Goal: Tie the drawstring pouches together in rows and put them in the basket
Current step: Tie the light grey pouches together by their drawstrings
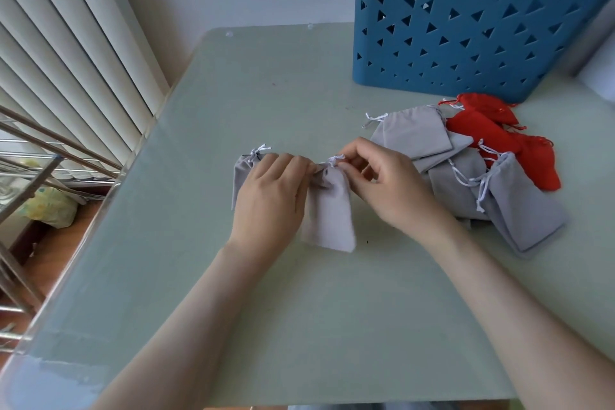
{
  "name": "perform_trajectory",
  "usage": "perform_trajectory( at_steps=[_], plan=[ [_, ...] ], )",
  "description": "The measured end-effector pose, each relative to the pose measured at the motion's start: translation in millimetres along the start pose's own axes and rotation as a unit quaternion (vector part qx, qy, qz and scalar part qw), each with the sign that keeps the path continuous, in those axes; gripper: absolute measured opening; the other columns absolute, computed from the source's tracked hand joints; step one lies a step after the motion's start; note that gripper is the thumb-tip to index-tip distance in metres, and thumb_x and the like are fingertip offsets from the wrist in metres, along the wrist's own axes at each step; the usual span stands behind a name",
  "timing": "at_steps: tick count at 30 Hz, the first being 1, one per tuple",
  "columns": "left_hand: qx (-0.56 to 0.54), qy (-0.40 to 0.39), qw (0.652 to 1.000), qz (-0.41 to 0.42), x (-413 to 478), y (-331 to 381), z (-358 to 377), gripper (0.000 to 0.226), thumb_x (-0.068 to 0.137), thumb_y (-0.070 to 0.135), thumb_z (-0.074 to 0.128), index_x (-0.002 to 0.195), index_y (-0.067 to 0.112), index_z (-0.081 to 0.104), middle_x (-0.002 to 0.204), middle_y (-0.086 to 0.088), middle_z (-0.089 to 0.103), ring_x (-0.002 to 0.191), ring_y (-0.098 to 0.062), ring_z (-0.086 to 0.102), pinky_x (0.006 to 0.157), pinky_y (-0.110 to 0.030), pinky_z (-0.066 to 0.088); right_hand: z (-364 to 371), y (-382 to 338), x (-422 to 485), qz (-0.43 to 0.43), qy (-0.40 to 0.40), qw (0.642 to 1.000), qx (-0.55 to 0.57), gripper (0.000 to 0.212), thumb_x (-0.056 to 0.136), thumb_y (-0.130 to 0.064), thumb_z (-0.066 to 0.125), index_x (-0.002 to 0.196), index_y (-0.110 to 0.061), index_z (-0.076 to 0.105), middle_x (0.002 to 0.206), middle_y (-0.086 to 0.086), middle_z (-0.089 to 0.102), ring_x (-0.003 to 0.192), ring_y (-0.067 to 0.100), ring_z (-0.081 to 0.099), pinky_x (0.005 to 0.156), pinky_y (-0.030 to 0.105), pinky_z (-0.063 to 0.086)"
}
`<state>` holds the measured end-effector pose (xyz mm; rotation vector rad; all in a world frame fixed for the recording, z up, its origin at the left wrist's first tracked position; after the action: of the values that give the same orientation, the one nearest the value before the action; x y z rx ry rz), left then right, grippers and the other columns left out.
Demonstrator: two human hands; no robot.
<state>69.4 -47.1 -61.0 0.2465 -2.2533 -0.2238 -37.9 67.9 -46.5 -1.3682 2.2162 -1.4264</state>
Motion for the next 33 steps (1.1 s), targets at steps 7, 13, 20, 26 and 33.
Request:
perform_trajectory(
  at_steps=[7, 13, 20, 26, 33],
  plan=[
    [0.042, 0.015, 0.999, 0.031, -2, 4, -5, 0.020, 0.089, 0.003, 0.053, 0.069, 0.005, 0.055, 0.065, -0.009, 0.048, 0.066, -0.025, 0.038, 0.062, -0.040, 0.040, -3, 0, -1, -0.003, 0.027, 0.999, -0.038, 0.007, 0.091, -0.012, 0.062, 0.085, -0.010, 0.061, 0.077, -0.005, 0.063, 0.074, 0.009, 0.055, 0.061, 0.012, 0.038],
    [0.021, -0.022, 0.999, 0.016, -1, -3, -2, 0.027, 0.095, 0.012, 0.041, 0.074, 0.004, 0.056, 0.070, -0.010, 0.053, 0.067, -0.031, 0.049, 0.065, -0.040, 0.041, -1, 6, 0, 0.075, 0.015, 0.996, 0.049, 0.012, 0.095, -0.016, 0.056, 0.084, -0.018, 0.063, 0.071, -0.008, 0.063, 0.062, 0.001, 0.053, 0.060, 0.019, 0.042],
    [0.041, -0.078, 0.995, -0.039, -3, -19, 8, 0.047, 0.102, 0.034, 0.026, 0.076, 0.008, 0.057, 0.073, -0.009, 0.056, 0.071, -0.034, 0.053, 0.069, -0.040, 0.041, 6, 1, -5, 0.146, -0.072, 0.982, 0.091, 0.018, 0.090, -0.038, 0.060, 0.103, -0.025, 0.060, 0.078, -0.006, 0.057, 0.069, 0.003, 0.050, 0.066, 0.020, 0.037],
    [0.044, -0.069, 0.986, -0.148, -4, -24, 1, 0.048, 0.091, 0.050, 0.033, 0.086, 0.005, 0.051, 0.078, -0.014, 0.059, 0.077, -0.036, 0.056, 0.066, -0.036, 0.036, 8, 14, -1, 0.147, -0.040, 0.988, -0.030, 0.015, 0.089, -0.020, 0.062, 0.104, -0.024, 0.061, 0.073, -0.012, 0.055, 0.068, -0.001, 0.049, 0.064, 0.011, 0.037],
    [0.207, -0.167, 0.912, -0.312, -15, -48, -8, 0.040, 0.095, 0.030, 0.051, 0.107, -0.007, 0.047, 0.101, -0.030, 0.057, 0.094, -0.046, 0.056, 0.075, -0.046, 0.042, 4, 24, 2, 0.180, 0.026, 0.982, 0.059, 0.009, 0.090, -0.017, 0.060, 0.088, -0.025, 0.055, 0.079, -0.012, 0.064, 0.074, 0.004, 0.053, 0.068, 0.018, 0.038]
  ],
)
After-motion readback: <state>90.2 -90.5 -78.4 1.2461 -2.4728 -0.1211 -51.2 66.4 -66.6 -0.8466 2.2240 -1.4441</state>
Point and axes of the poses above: each hand's wrist, its own x-axis towards the middle knuckle, its own z-axis out of the palm, y = z × x, the point moved 4 cm from there along x, towards the middle knuckle
